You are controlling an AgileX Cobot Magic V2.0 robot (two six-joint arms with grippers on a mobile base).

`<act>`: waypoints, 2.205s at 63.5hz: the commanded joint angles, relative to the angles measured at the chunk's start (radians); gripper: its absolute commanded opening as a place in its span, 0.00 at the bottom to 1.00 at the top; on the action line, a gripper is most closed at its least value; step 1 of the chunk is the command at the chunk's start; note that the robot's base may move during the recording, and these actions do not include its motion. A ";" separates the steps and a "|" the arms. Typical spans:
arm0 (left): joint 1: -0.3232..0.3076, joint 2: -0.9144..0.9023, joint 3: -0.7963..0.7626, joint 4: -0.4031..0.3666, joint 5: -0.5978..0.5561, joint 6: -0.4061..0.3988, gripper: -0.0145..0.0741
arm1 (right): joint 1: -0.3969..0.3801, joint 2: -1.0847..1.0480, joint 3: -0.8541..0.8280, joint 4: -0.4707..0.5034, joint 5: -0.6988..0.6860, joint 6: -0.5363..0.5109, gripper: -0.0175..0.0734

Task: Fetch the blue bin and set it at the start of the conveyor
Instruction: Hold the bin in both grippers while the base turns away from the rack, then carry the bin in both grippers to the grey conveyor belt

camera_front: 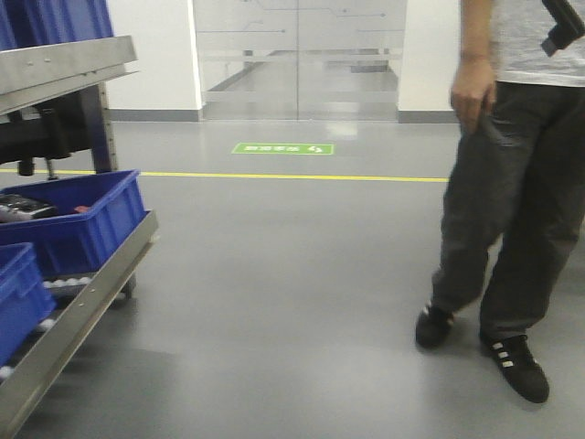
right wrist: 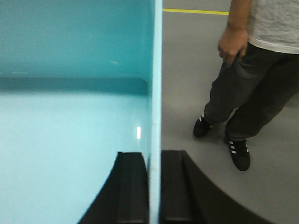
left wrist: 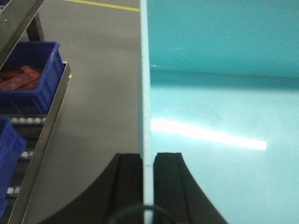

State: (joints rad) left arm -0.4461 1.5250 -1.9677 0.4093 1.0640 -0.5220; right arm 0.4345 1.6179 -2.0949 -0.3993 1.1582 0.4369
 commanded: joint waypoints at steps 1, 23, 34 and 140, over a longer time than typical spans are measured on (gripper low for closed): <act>-0.007 -0.011 -0.010 0.004 -0.040 -0.005 0.04 | -0.001 -0.012 -0.011 -0.035 -0.033 -0.009 0.01; -0.007 -0.011 -0.010 0.004 -0.040 -0.005 0.04 | -0.001 -0.012 -0.011 -0.035 -0.033 -0.009 0.01; -0.007 -0.011 -0.010 0.004 -0.040 -0.005 0.04 | -0.001 -0.012 -0.011 -0.035 -0.043 -0.009 0.01; -0.007 -0.005 -0.010 0.074 -0.042 -0.005 0.04 | -0.001 0.019 -0.011 -0.031 -0.047 -0.009 0.01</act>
State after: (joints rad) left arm -0.4461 1.5303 -1.9677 0.4649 1.0640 -0.5228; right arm 0.4345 1.6430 -2.0949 -0.3918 1.1369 0.4369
